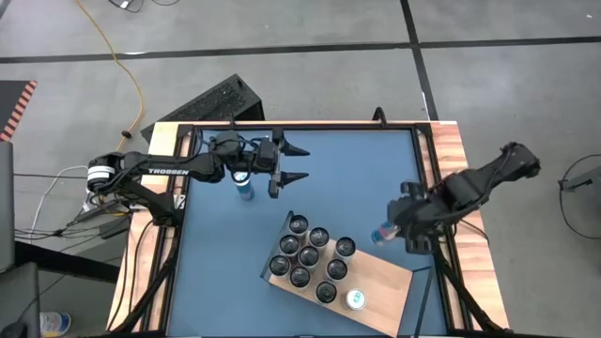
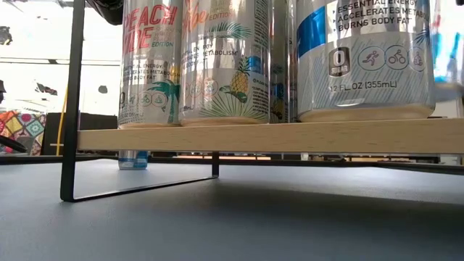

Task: Place canned beverage on shelf
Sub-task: Put the right blue soda can aligned with the other blue soda can on the shelf

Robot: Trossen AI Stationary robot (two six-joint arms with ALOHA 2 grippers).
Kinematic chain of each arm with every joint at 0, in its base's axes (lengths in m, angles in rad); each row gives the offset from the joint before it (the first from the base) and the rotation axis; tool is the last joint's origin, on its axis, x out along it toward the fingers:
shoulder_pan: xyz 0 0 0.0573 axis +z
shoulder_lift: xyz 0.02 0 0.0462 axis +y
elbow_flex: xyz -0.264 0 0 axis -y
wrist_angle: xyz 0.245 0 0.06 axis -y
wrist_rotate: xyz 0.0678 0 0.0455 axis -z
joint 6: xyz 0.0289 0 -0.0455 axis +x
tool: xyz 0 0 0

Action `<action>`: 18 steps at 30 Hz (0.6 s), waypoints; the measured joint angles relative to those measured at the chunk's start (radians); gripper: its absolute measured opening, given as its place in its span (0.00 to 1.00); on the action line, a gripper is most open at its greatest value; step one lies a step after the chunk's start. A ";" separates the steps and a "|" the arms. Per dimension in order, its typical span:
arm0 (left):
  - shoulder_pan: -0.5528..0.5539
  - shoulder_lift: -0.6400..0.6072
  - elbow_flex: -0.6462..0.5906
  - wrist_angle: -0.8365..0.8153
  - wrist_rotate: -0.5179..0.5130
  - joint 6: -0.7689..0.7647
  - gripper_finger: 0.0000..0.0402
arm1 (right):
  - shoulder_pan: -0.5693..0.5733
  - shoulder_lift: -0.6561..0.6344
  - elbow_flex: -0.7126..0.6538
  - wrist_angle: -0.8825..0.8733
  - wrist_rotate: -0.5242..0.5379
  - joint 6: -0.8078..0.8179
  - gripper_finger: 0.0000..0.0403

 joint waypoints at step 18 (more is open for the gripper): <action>0.000 0.001 -0.001 -0.011 -0.052 0.042 0.67 | 0.046 0.404 0.284 -0.121 -0.141 -0.503 0.52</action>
